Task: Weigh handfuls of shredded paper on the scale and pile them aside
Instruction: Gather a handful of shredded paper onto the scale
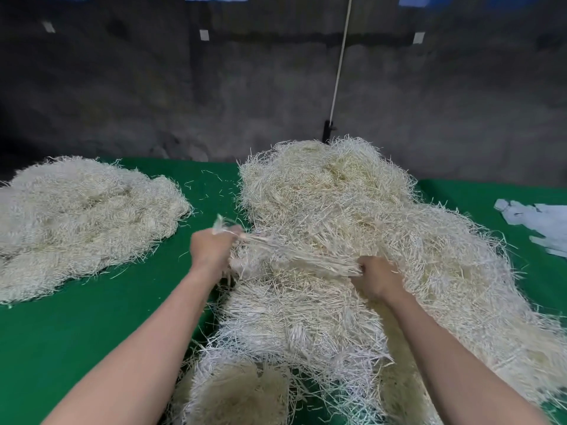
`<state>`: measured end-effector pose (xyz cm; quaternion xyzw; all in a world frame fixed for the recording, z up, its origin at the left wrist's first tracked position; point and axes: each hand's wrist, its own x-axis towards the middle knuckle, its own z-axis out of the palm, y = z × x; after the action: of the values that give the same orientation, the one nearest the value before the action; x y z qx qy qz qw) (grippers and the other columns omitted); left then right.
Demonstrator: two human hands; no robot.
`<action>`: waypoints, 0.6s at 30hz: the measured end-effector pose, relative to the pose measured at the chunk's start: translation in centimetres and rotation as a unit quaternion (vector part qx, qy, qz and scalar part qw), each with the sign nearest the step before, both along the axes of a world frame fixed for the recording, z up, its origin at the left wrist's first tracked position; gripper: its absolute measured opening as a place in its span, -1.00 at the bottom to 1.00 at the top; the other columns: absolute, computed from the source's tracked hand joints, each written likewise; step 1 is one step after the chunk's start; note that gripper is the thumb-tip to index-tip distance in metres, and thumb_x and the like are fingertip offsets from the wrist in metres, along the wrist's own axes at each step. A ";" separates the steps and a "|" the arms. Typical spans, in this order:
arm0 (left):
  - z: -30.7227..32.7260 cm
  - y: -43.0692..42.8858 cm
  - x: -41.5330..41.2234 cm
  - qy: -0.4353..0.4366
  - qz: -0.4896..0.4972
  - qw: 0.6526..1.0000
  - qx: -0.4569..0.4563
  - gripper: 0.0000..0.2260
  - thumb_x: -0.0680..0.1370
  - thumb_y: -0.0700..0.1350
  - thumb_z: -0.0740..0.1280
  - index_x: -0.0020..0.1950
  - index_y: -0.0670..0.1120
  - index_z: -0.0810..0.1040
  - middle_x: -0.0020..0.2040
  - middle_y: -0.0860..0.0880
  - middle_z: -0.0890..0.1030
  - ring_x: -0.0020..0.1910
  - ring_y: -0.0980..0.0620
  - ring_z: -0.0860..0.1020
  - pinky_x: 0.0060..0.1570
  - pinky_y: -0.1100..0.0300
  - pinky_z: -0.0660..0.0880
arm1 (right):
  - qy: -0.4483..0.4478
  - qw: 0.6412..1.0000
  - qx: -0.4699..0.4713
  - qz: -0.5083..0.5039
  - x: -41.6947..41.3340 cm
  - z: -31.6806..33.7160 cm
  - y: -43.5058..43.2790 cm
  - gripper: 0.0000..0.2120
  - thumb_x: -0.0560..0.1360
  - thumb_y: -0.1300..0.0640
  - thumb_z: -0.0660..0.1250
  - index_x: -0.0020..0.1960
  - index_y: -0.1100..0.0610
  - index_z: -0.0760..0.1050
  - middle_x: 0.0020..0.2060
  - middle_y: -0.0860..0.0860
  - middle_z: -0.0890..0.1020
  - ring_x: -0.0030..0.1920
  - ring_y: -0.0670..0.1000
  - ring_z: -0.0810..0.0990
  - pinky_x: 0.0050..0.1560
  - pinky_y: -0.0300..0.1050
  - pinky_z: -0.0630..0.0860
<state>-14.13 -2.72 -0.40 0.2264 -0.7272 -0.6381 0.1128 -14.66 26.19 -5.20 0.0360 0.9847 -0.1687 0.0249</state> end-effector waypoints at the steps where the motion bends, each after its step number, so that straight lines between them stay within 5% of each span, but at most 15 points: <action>1: 0.5 -0.3 0.1 0.003 0.011 0.997 0.076 -0.85 0.44 -0.14 0.45 -0.12 -0.17 0.53 -0.24 0.05 0.49 -0.32 0.06 0.41 -0.33 0.21 0.36 | -0.015 1.000 0.005 0.004 0.3 0.4 -0.3 -0.83 0.50 0.22 0.32 -0.22 0.04 0.40 -0.23 0.01 0.54 -0.13 0.06 0.59 -0.06 -0.01 0.59; 3: 0.9 -0.7 0.3 -0.005 0.006 0.993 0.115 -0.81 0.42 -0.21 0.45 -0.05 -0.21 0.49 -0.04 -0.01 0.50 -0.21 0.07 0.41 -0.19 0.24 0.38 | -0.045 0.998 0.017 0.048 0.9 2.2 -1.4 -0.82 0.46 0.25 0.37 0.03 0.09 0.47 -0.19 -0.05 0.52 -0.12 0.00 0.56 -0.17 -0.17 0.55; 6: 1.2 0.4 0.8 -0.014 -0.025 0.995 0.093 -0.84 0.40 -0.37 0.35 -0.05 -0.22 0.51 0.18 -0.07 0.55 -0.08 0.05 0.43 0.11 0.14 0.41 | -0.028 0.991 0.051 0.121 1.7 6.7 -4.3 -0.32 0.33 0.21 0.50 0.38 0.06 0.32 0.08 -0.04 0.55 -0.05 -0.04 0.50 -0.26 -0.31 0.39; 9: 2.0 1.9 1.7 -0.006 -0.058 0.996 0.071 -0.85 0.41 -0.40 0.27 -0.11 -0.20 0.54 0.11 -0.05 0.56 -0.01 0.06 0.45 0.26 0.00 0.36 | 0.042 0.980 -0.051 0.187 2.4 9.6 -7.5 0.03 0.25 0.20 0.55 0.52 -0.10 0.00 0.45 -0.08 0.26 0.33 -0.04 0.35 0.21 -0.15 0.33; 11: 3.1 2.7 2.6 0.021 -0.120 0.987 0.106 -0.80 0.42 -0.41 0.23 -0.22 -0.15 0.54 -0.05 0.02 0.64 -0.13 0.14 0.55 0.02 0.18 0.48 | 0.027 0.964 -0.143 0.224 2.7 9.8 -9.8 0.09 0.26 0.16 0.54 0.51 -0.17 -0.12 0.49 -0.13 0.13 0.36 -0.15 0.18 0.31 -0.13 0.15; 13: 4.1 3.3 3.2 0.070 -0.201 0.945 0.249 -0.77 0.40 -0.41 0.20 -0.08 -0.16 0.53 -0.02 -0.04 0.67 -0.20 0.14 0.63 -0.23 0.21 0.57 | -0.036 0.945 -0.202 0.256 2.8 8.0 -11.8 -0.15 0.35 0.17 0.49 0.48 -0.08 0.09 0.36 -0.02 0.38 0.24 -0.11 0.42 0.27 -0.14 0.37; 16: 5.2 3.4 3.6 0.108 -0.220 0.855 0.457 -0.77 0.38 -0.35 0.20 0.02 -0.18 0.39 -0.11 -0.16 0.68 -0.20 -0.02 0.66 -0.19 0.06 0.61 | -0.044 0.937 -0.237 0.252 2.7 4.2 -13.1 -0.83 0.51 0.11 0.35 0.09 0.09 0.47 -0.03 0.01 0.59 -0.25 -0.27 0.50 -0.18 -0.46 0.40; 18: 5.8 3.4 3.9 0.094 -0.191 0.875 0.436 -0.96 0.47 -0.29 0.22 -0.11 -0.17 0.42 -0.38 -0.07 0.56 -0.50 0.06 0.55 -0.48 0.23 0.52 | -0.014 0.946 -0.217 0.242 2.0 1.9 -12.4 -0.93 0.55 0.10 0.29 -0.11 0.04 0.48 -0.22 -0.08 0.55 -0.36 -0.28 0.50 -0.27 -0.44 0.44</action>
<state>-10.25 0.67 5.40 0.0485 -0.3906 -0.9177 -0.0537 -12.61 13.75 -3.33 -0.2068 0.9028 -0.3670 0.0863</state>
